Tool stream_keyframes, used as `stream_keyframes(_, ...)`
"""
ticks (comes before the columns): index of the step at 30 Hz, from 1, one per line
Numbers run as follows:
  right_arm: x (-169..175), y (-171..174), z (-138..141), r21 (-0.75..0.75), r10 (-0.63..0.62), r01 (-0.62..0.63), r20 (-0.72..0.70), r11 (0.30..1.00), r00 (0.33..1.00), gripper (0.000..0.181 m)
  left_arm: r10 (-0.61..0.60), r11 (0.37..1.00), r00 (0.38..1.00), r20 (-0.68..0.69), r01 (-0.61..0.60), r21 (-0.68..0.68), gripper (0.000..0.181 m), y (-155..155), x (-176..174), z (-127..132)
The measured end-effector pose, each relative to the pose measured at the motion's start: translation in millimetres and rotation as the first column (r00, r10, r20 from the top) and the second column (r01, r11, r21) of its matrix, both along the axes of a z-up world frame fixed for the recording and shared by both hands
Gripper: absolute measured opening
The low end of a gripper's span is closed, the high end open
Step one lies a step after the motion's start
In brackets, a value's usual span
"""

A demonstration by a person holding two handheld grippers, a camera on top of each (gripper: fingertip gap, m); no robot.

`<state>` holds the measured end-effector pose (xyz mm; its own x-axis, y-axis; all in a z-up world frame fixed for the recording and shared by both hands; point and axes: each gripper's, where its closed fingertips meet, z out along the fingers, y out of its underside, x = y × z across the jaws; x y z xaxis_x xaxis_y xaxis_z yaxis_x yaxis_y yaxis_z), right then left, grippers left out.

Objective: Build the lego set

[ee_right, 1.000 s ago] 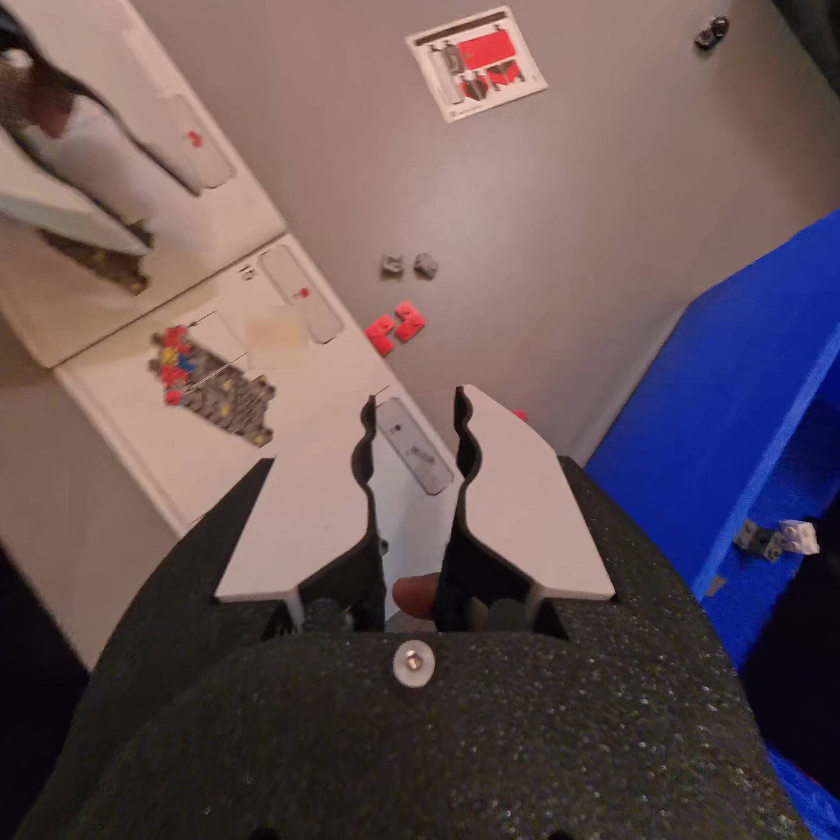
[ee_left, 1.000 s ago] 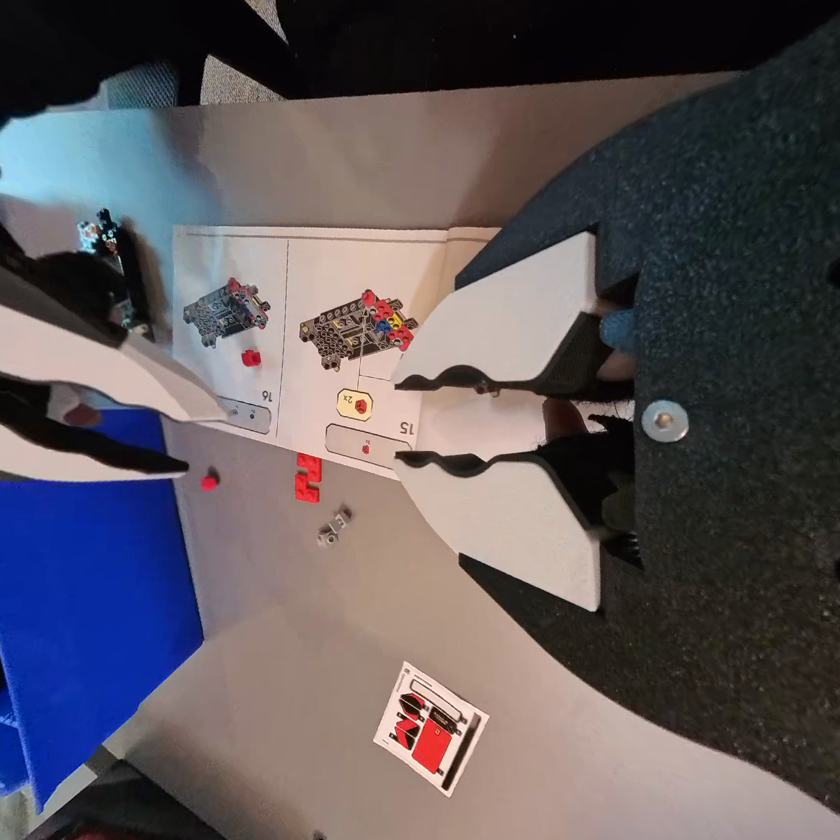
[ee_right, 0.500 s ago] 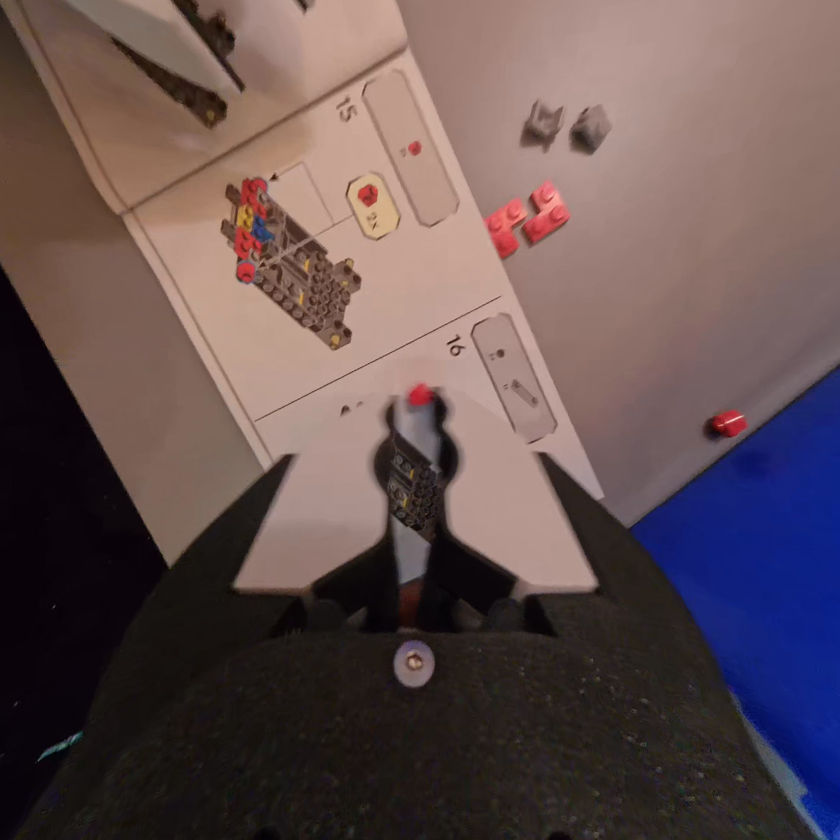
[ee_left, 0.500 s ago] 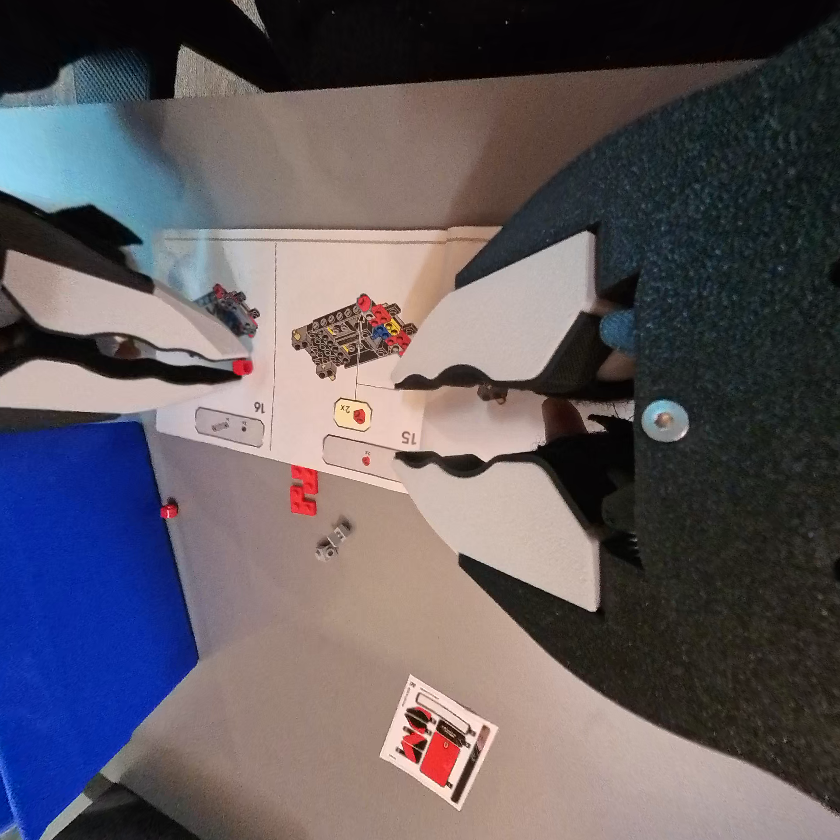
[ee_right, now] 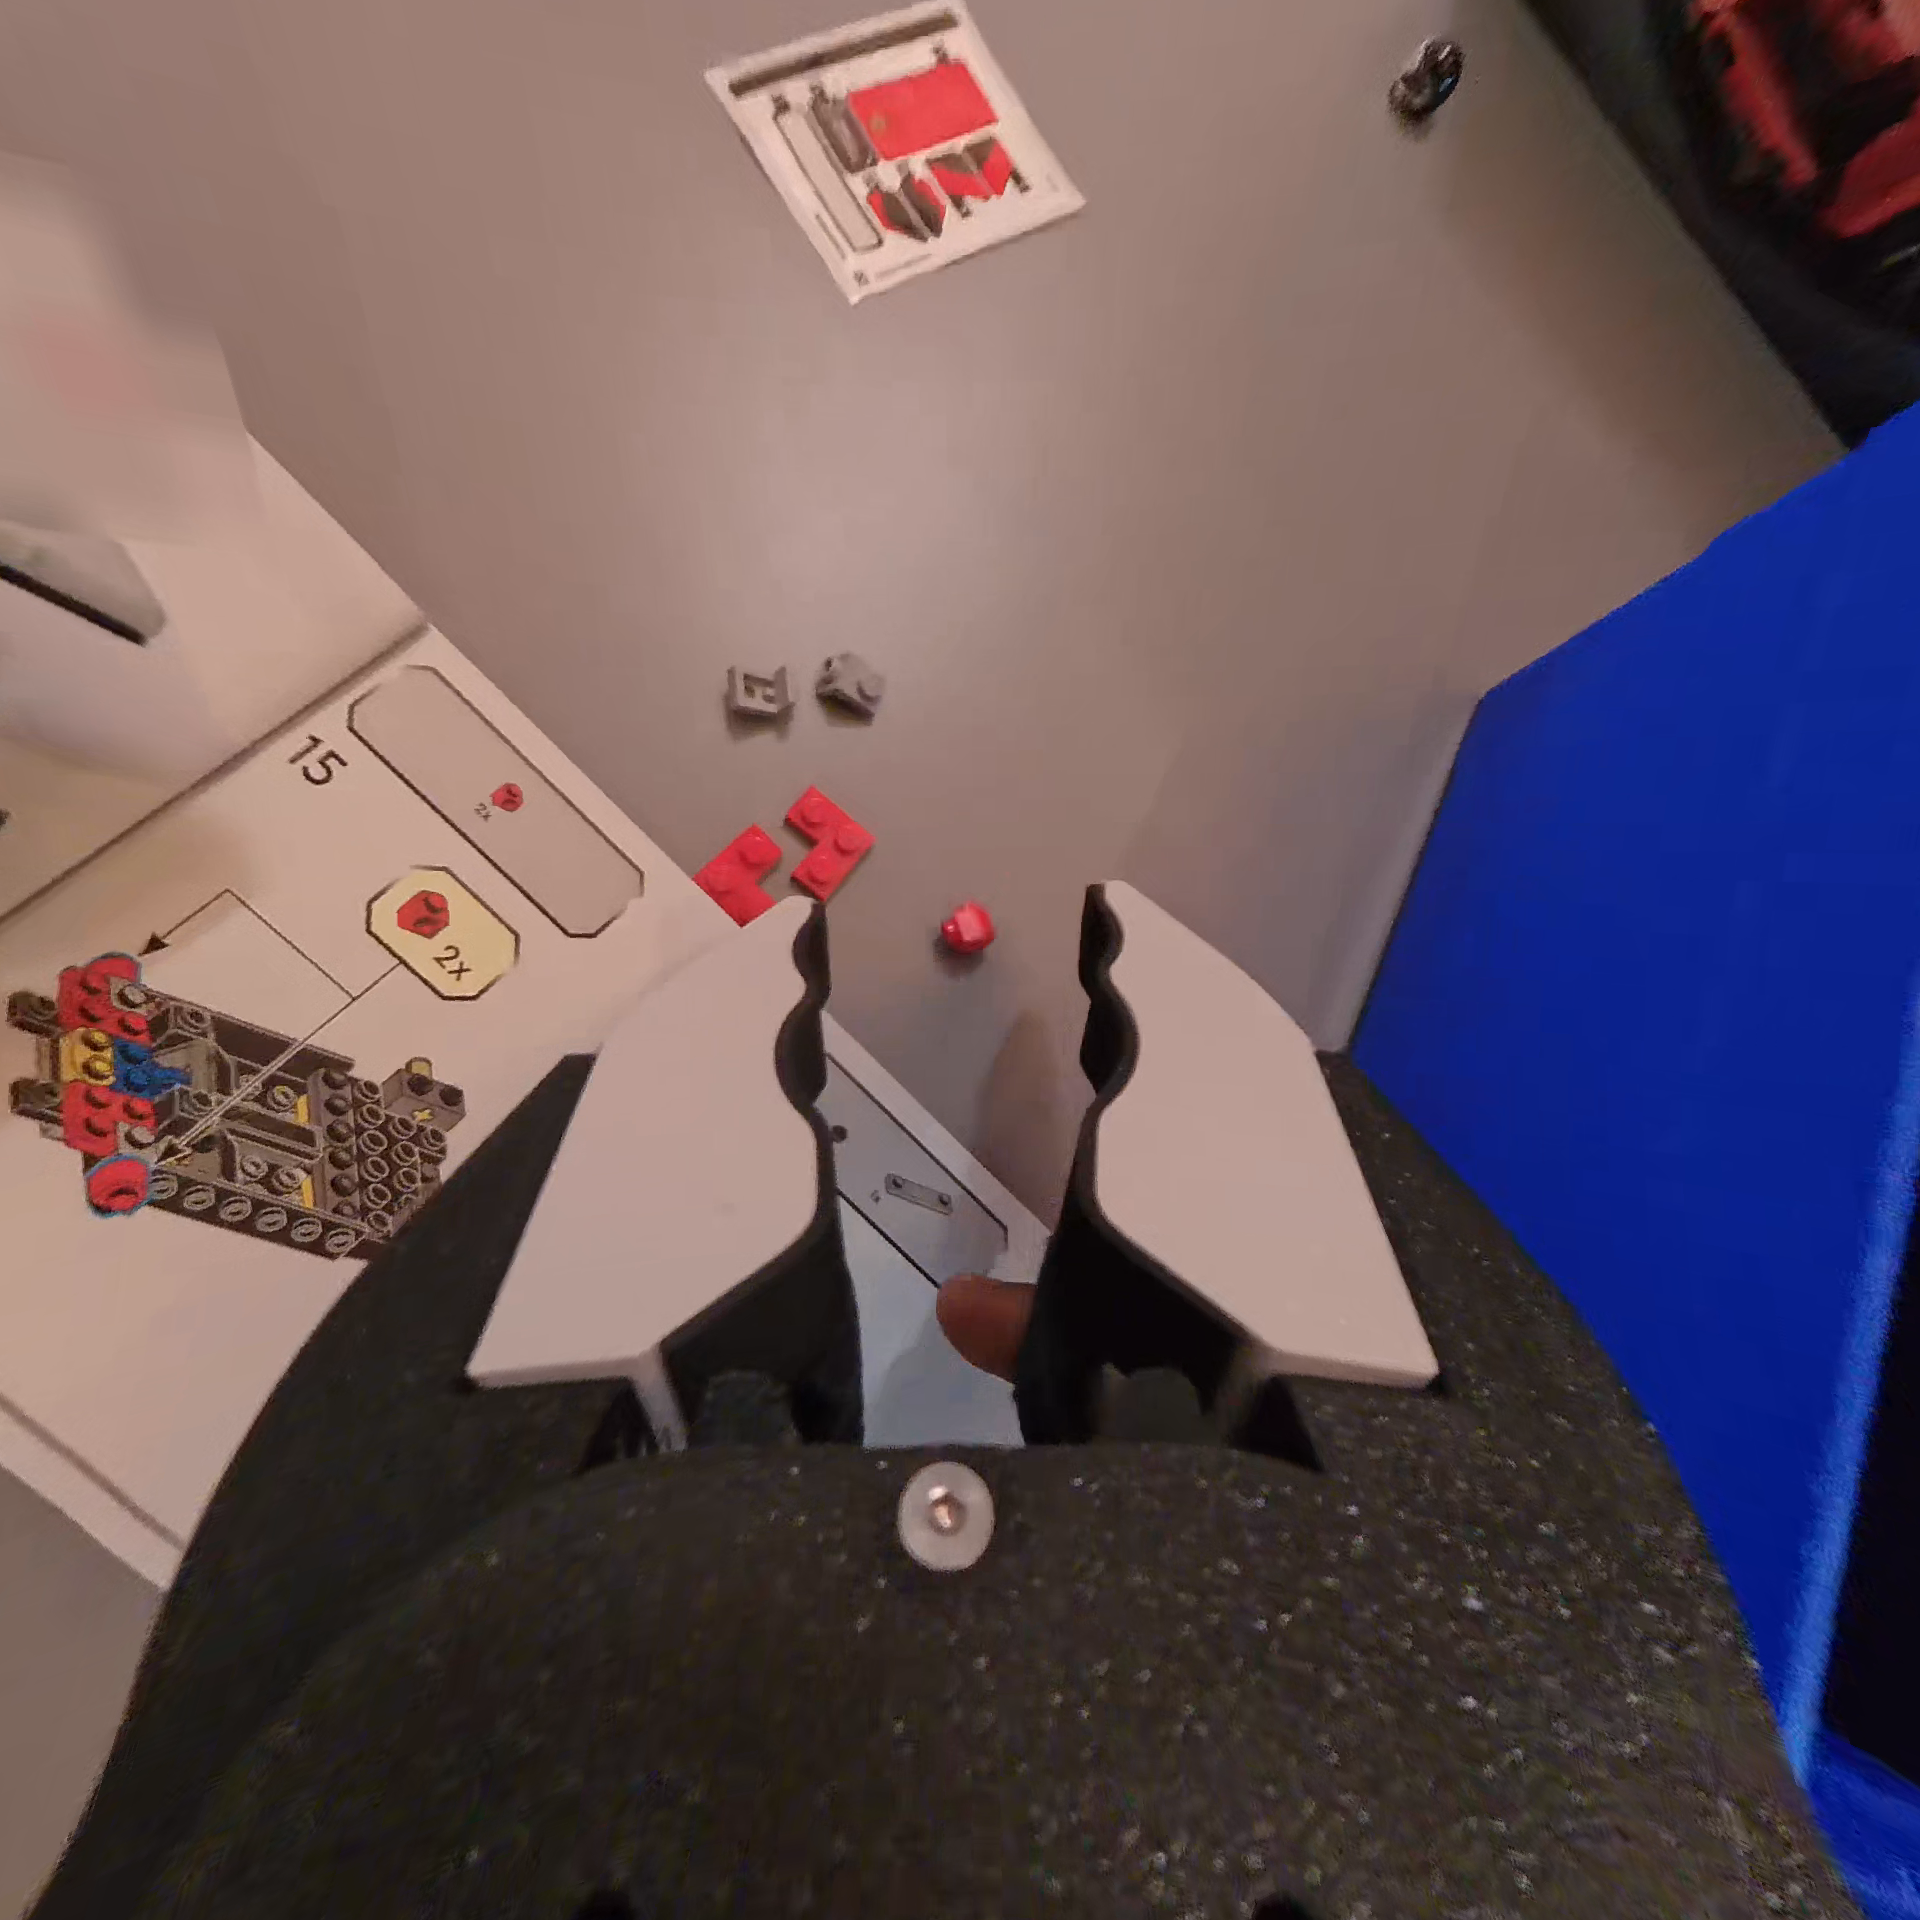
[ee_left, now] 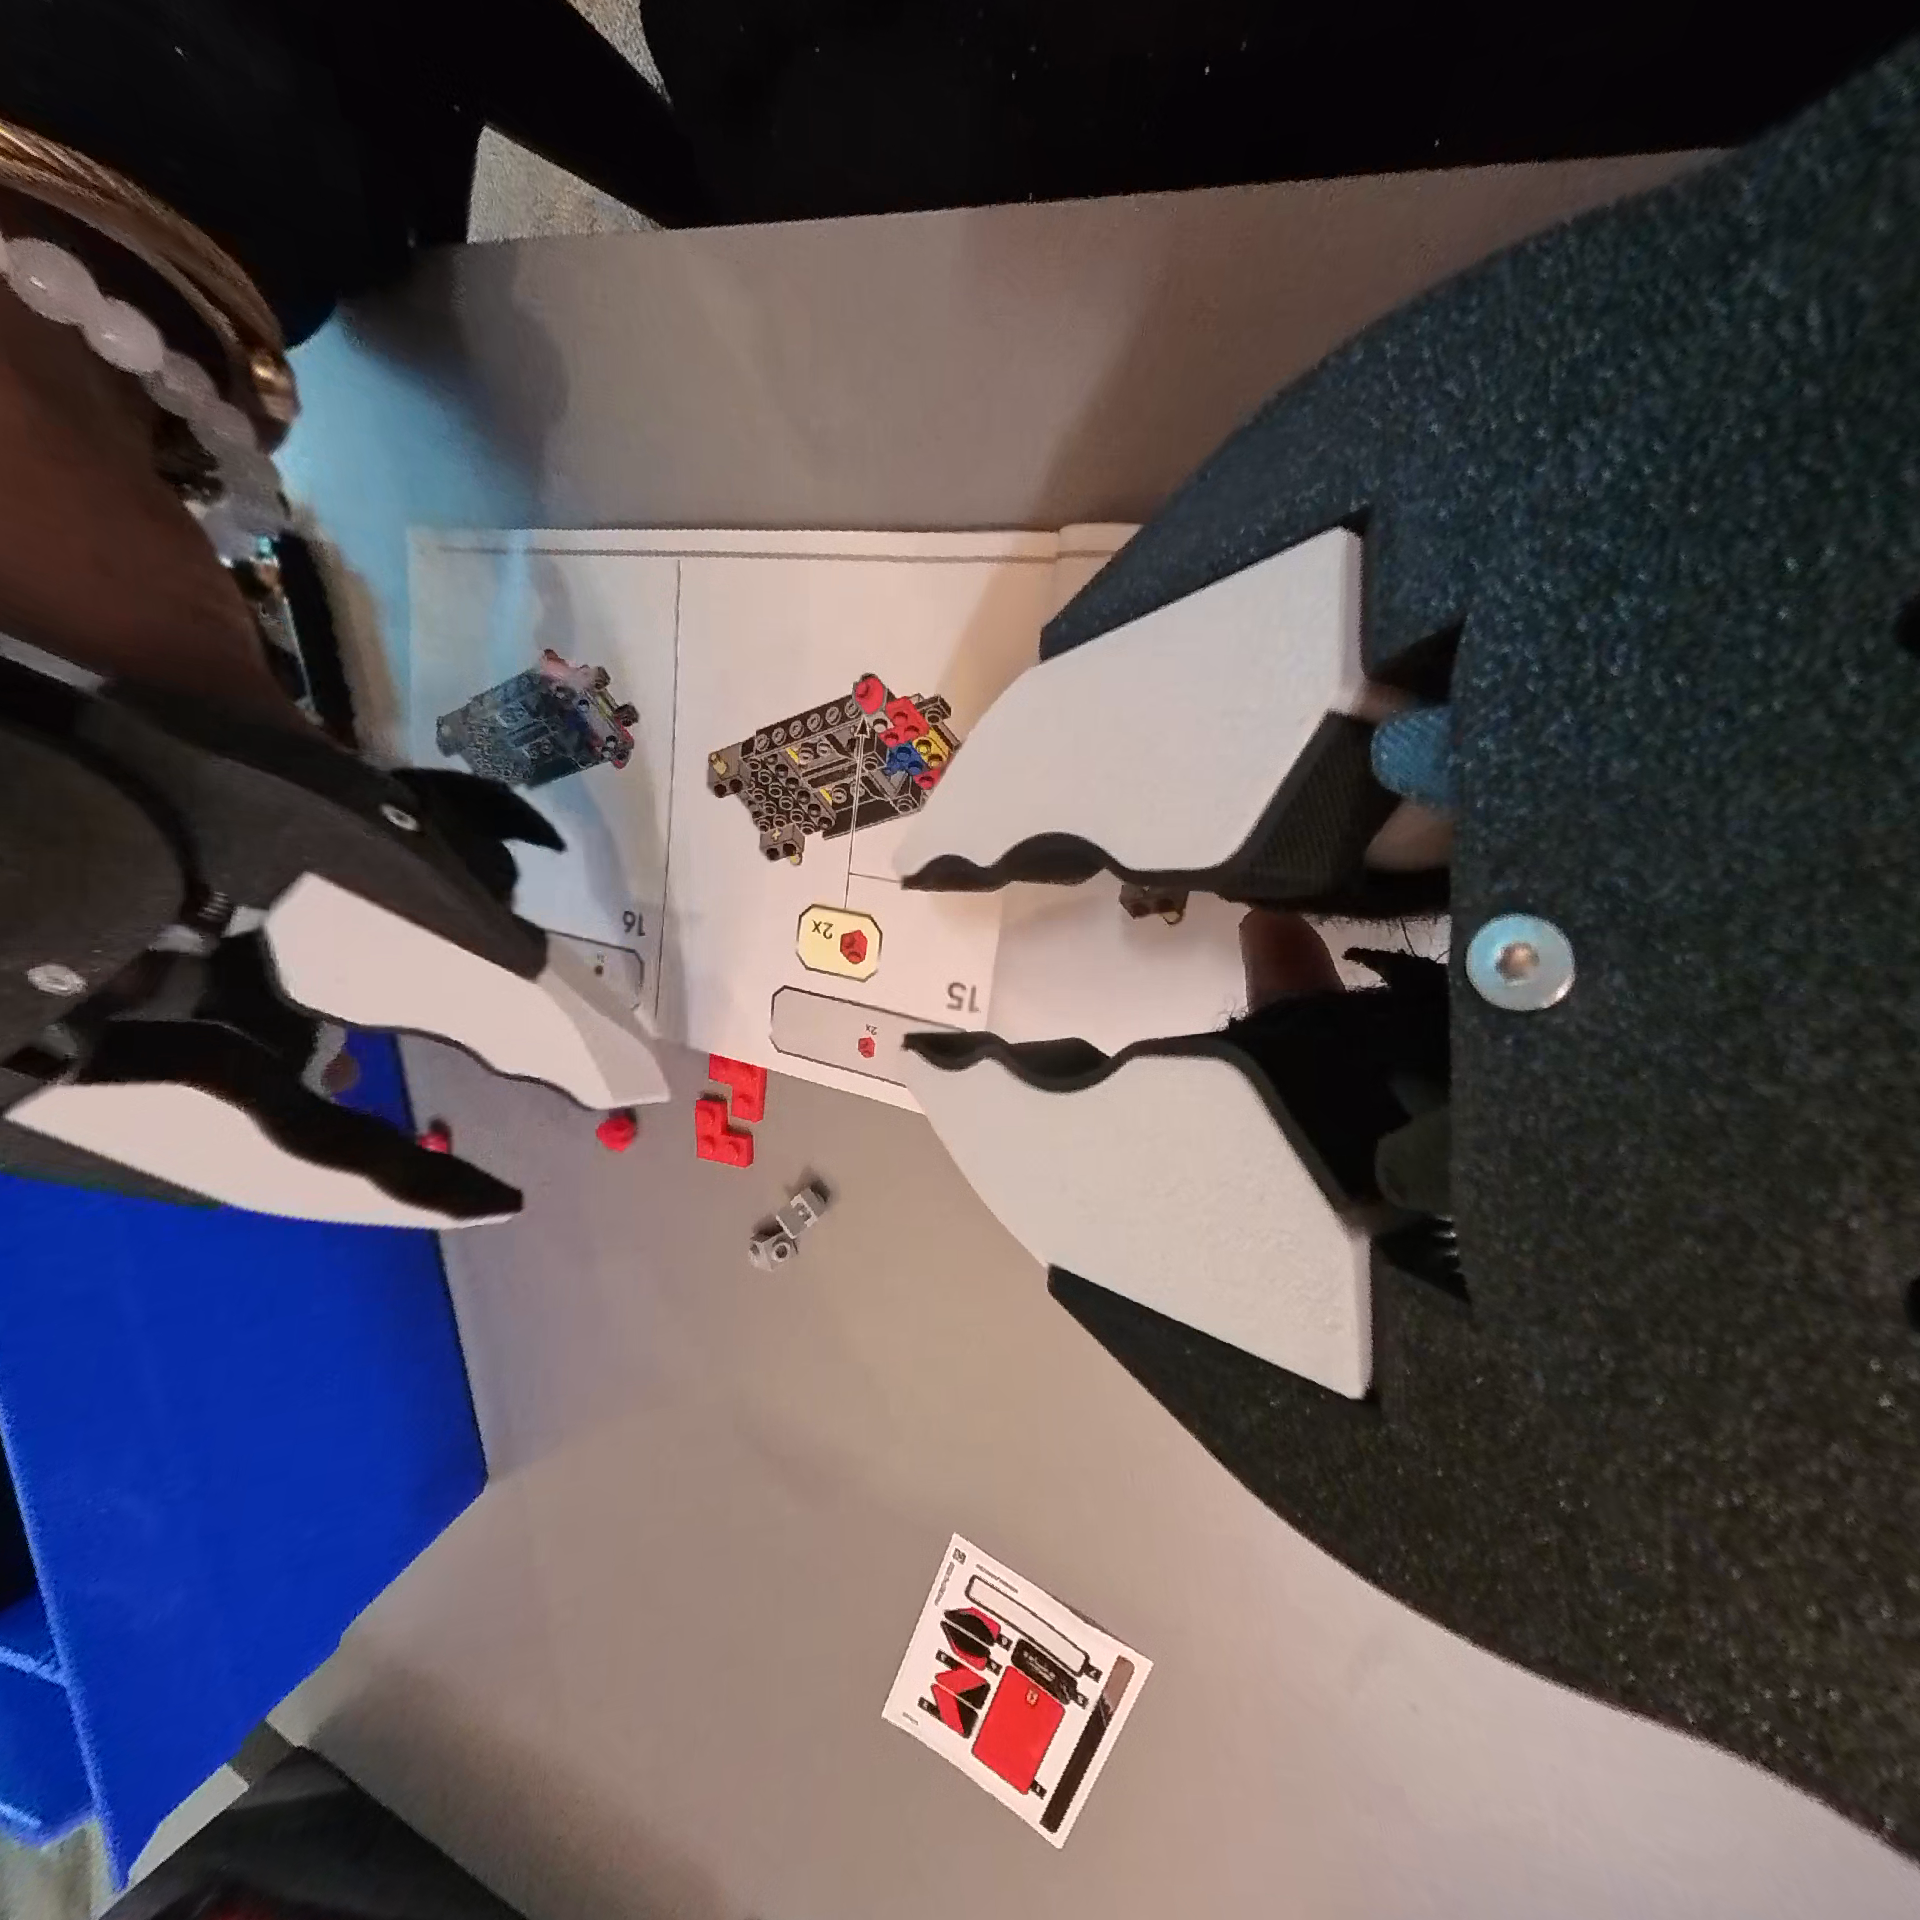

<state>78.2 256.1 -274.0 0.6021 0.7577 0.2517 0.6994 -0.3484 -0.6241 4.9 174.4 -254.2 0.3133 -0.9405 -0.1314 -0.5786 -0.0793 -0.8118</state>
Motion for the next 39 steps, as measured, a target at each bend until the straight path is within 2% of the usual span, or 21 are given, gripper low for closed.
stream_keyframes(1, -1, -2, 8, 0.01, 0.012, -0.012, -0.03, 1.0, 0.999, 0.046, 0.004, 1.0, 1.0, -0.001, -0.004, 0.0, 0.026, 1, -1, 0)
stream_keyframes(3, -4, -10, 33, 0.038, 0.064, -0.059, -0.119, 0.998, 0.991, 0.043, 0.017, 1.0, 1.0, 0.0, -0.017, 0.0, 0.026, 2, -2, 0)
stream_keyframes(5, 8, -9, 71, 0.106, 0.063, -0.041, -0.216, 0.993, 0.974, 0.028, 0.031, 0.999, 1.0, 0.001, -0.031, 0.01, 0.026, 5, -5, 0)
stream_keyframes(7, 37, 1, 107, 0.169, 0.004, 0.048, -0.295, 0.984, 0.956, 0.019, 0.054, 0.998, 0.998, 0.013, -0.054, 0.026, 0.023, 10, -8, 2)
stream_keyframes(8, 56, 8, 120, 0.188, -0.029, 0.09, -0.305, 0.978, 0.952, 0.009, 0.069, 0.997, 0.997, 0.037, -0.071, 0.034, 0.015, 13, -8, 5)
stream_keyframes(9, 76, 16, 129, 0.202, -0.063, 0.126, -0.289, 0.971, 0.955, 0.0, 0.092, 0.995, 0.993, 0.076, -0.095, 0.037, 0.005, 17, -8, 10)
stream_keyframes(10, 96, 23, 135, 0.21, -0.097, 0.152, -0.254, 0.966, 0.962, 0.0, 0.116, 0.993, 0.985, 0.127, -0.119, 0.019, 0.0, 20, -7, 16)
stream_keyframes(11, 115, 31, 136, 0.202, -0.136, 0.178, -0.205, 0.963, 0.969, 0.0, 0.132, 0.991, 0.974, 0.184, -0.13, -0.021, 0.0, 20, -5, 22)
stream_keyframes(13, 142, 39, 123, 0.091, -0.189, 0.196, -0.087, 0.976, 0.978, 0.0, 0.153, 0.987, 0.949, 0.276, -0.134, -0.086, 0.0, 21, -2, 32)
stream_keyframes(16, 152, 47, 99, -0.052, -0.162, 0.159, -0.046, 0.986, 0.986, 0.006, 0.17, 0.984, 0.941, 0.291, -0.15, -0.092, 0.0, 22, -6, 34)
stream_keyframes(19, 161, 60, 90, -0.041, -0.223, 0.221, -0.038, 0.974, 0.974, 0.006, 0.215, 0.976, 0.95, 0.227, -0.199, -0.088, 0.0, 27, -14, 29)
stream_keyframes(21, 161, 60, 95, -0.003, -0.217, 0.217, -0.034, 0.976, 0.976, 0.0, 0.219, 0.975, 0.944, 0.247, -0.2, -0.102, 0.0, 26, -14, 33)
stream_keyframes(25, 167, 60, 102, 0.034, -0.232, 0.234, -0.05, 0.972, 0.971, 0.003, 0.215, 0.974, 0.941, 0.261, -0.187, -0.128, 0.0, 25, -14, 32)
stream_keyframes(27, 171, 59, 103, 0.029, -0.248, 0.25, -0.067, 0.968, 0.966, 0.008, 0.214, 0.974, 0.944, 0.253, -0.187, -0.126, 0.0, 25, -14, 30)
stream_keyframes(29, 175, 58, 102, 0.022, -0.258, 0.26, -0.057, 0.965, 0.964, 0.001, 0.209, 0.976, 0.945, 0.251, -0.184, -0.121, 0.0, 24, -14, 31)
stream_keyframes(32, 175, 58, 100, 0.021, -0.259, 0.26, -0.048, 0.965, 0.965, 0.0, 0.204, 0.977, 0.945, 0.255, -0.18, -0.114, 0.0, 23, -13, 33)
stream_keyframes(36, 169, 57, 90, -0.017, -0.242, 0.241, -0.02, 0.97, 0.97, 0.013, 0.204, 0.978, 0.948, 0.246, -0.185, -0.1, 0.0, 23, -14, 34)
stream_keyframes(38, 166, 57, 82, -0.034, -0.218, 0.218, 0.008, 0.975, 0.976, 0.001, 0.206, 0.978, 0.948, 0.242, -0.19, -0.09, 0.001, 23, -15, 35)
stream_keyframes(39, 165, 59, 79, -0.038, -0.217, 0.217, 0.012, 0.975, 0.976, 0.0, 0.204, 0.978, 0.949, 0.241, -0.188, -0.088, 0.001, 23, -14, 35)
